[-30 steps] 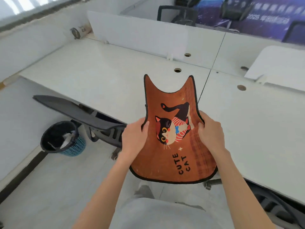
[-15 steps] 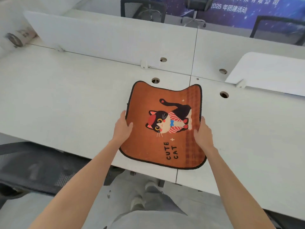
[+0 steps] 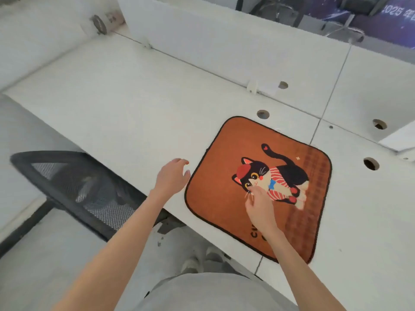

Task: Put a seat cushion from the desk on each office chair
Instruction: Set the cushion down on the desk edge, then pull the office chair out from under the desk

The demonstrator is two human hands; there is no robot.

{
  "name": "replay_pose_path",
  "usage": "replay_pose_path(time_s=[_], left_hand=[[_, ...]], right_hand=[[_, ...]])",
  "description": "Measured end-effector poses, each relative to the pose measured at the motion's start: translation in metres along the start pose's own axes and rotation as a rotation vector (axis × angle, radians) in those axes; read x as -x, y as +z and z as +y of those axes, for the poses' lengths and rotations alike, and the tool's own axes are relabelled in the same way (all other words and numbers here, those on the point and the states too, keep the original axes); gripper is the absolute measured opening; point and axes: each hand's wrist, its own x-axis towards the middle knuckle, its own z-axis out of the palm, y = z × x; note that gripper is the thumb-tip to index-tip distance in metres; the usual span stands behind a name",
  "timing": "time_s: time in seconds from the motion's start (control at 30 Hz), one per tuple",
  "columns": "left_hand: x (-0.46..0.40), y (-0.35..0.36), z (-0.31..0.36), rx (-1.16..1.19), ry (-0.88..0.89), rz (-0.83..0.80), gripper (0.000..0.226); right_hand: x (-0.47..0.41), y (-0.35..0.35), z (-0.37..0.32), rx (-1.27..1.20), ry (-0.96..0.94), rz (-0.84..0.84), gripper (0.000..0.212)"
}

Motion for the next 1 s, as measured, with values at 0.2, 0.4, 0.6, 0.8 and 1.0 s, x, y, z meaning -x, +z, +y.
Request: replay_pose_path(time_s=[0.2,0.4,0.6,0.8,1.0], left_hand=[[0.048,-0.074,-0.071,0.009,-0.221,0.468,0.035],[0.102,-0.090,-0.142,0.073,-0.665,0.758,0.056],[0.113,-0.093,-0.166,1.277,-0.928,0.556,0.024],[0.114,-0.091,-0.184,1.691,-0.807,0.440,0.012],[0.128,-0.095,-0.202,1.721,-0.752,0.298,0.009]], right_hand=[[0.023,0.069,-0.123,-0.134,-0.340,-0.570,0.036],[0.064,0.123,-0.172,-0.157,-0.389,-0.609,0.050],[0.077,0.149,-0.169,-0.452,0.200,-0.623,0.068],[0.088,0.158,-0.171,-0.617,0.339,-0.477,0.068],[0.112,0.173,-0.179,-0.806,0.460,-0.343,0.044]])
